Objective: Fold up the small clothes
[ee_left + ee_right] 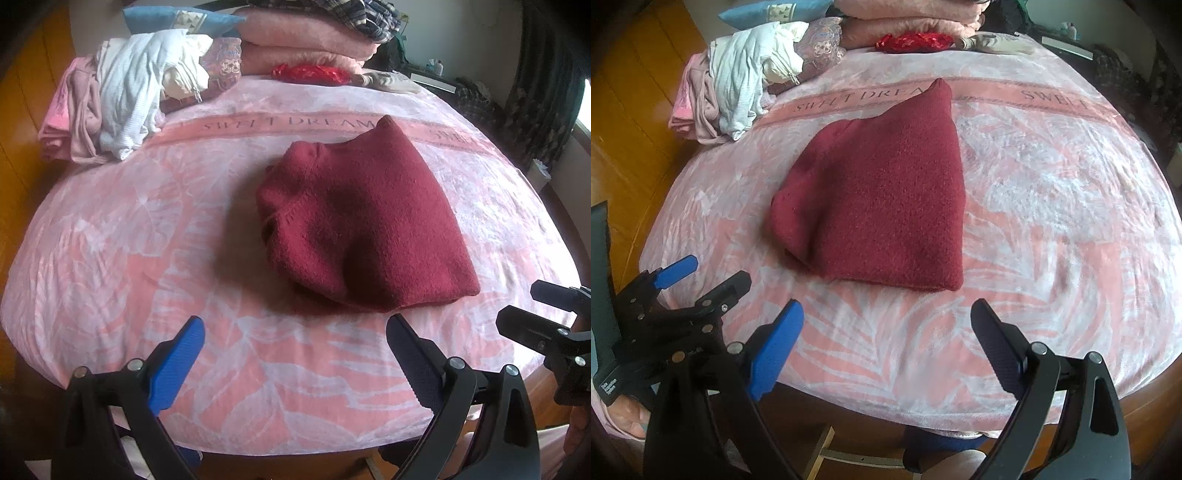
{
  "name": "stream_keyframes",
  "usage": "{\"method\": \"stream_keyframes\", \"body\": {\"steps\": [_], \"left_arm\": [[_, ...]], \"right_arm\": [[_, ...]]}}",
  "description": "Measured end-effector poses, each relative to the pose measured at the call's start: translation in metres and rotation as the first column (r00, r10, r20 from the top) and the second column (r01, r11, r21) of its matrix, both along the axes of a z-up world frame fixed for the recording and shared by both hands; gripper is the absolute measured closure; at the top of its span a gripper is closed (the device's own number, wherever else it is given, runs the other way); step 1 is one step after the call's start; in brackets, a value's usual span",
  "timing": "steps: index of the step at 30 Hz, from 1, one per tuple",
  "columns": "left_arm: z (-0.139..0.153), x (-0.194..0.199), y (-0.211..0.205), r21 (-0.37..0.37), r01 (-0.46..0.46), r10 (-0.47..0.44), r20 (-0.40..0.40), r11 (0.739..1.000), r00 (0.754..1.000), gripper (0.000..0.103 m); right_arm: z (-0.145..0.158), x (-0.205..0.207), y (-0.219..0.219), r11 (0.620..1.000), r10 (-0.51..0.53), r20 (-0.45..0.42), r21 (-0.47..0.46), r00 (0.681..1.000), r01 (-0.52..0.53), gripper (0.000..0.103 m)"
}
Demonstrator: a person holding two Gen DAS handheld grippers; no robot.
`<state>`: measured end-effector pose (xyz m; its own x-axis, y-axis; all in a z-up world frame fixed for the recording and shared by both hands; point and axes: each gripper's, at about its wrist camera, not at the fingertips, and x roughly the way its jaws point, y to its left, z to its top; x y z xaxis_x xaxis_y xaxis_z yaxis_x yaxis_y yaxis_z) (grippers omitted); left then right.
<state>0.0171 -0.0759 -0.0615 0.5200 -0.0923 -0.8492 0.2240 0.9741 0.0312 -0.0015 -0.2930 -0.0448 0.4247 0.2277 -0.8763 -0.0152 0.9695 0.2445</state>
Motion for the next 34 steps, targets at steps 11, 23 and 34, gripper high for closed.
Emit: {"method": "stream_keyframes", "body": {"steps": [11,23,34], "left_arm": [[-0.0024,-0.0015,-0.0026,-0.001,0.003,-0.003,-0.007,1.0,1.0,0.004],[-0.0012,-0.0025,-0.0042,0.002,0.008,-0.008,0.011,1.0,1.0,0.004],[-0.0017,-0.0036,-0.0095,0.011,0.01,-0.01,0.002,1.0,1.0,0.004]], "right_arm": [[0.0011,0.0012,0.0007,1.0,0.009,-0.002,0.004,1.0,-0.009,0.011],[-0.0008,-0.0011,0.0034,1.0,0.009,-0.007,0.001,1.0,-0.009,0.011],[-0.0016,0.0018,0.0005,1.0,0.016,-0.011,-0.002,1.0,-0.016,0.011]]}}
